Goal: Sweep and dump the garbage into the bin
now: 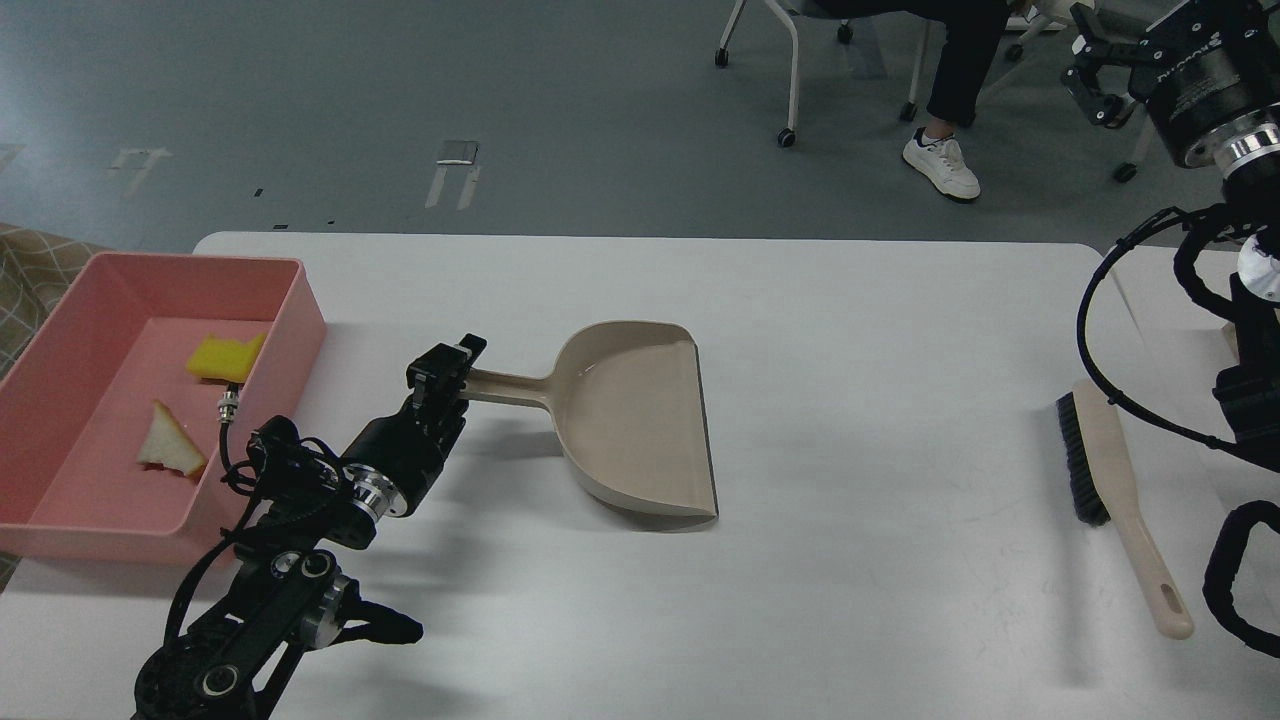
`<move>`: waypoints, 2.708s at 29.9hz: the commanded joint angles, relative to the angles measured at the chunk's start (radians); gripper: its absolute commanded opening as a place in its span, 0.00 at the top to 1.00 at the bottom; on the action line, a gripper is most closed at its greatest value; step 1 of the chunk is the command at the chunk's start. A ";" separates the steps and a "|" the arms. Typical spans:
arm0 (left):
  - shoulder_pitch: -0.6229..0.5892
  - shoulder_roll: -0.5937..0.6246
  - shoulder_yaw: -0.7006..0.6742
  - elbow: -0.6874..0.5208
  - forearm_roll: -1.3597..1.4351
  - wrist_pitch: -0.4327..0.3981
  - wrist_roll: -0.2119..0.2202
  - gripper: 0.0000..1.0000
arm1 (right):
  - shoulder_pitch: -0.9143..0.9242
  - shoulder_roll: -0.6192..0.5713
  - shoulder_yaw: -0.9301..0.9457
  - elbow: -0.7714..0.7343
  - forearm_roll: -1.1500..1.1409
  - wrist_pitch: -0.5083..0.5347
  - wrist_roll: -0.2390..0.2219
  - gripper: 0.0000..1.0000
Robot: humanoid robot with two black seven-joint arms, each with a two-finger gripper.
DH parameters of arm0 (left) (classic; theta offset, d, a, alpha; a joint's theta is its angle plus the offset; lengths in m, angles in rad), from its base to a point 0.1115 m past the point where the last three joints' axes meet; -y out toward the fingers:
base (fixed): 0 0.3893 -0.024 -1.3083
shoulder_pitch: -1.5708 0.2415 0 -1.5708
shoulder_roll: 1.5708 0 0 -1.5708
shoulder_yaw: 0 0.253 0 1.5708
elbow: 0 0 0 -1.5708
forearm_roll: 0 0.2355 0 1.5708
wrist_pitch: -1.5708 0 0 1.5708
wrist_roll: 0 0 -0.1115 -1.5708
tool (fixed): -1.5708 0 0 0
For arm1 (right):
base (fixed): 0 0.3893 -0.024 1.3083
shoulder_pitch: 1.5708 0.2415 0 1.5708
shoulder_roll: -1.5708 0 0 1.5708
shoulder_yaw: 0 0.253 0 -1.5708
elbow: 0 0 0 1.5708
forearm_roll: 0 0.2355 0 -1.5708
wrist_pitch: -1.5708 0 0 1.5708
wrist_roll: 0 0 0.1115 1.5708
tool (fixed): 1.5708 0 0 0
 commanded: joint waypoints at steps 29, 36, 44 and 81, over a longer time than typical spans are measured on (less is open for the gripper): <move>0.010 0.184 -0.009 -0.012 -0.012 0.001 0.005 0.25 | -0.015 0.000 0.003 0.000 0.002 0.000 0.000 0.00; 0.010 0.200 -0.005 -0.048 -0.010 0.004 0.008 0.25 | -0.017 -0.001 0.005 -0.002 0.002 0.002 0.000 0.00; -0.003 0.277 -0.023 -0.088 -0.024 0.004 0.018 0.25 | -0.017 -0.001 0.005 -0.002 0.002 0.002 0.000 0.00; -0.913 0.023 0.223 0.595 -0.278 0.176 0.214 0.33 | 0.242 0.138 -0.157 -0.273 -0.129 -0.075 0.138 0.00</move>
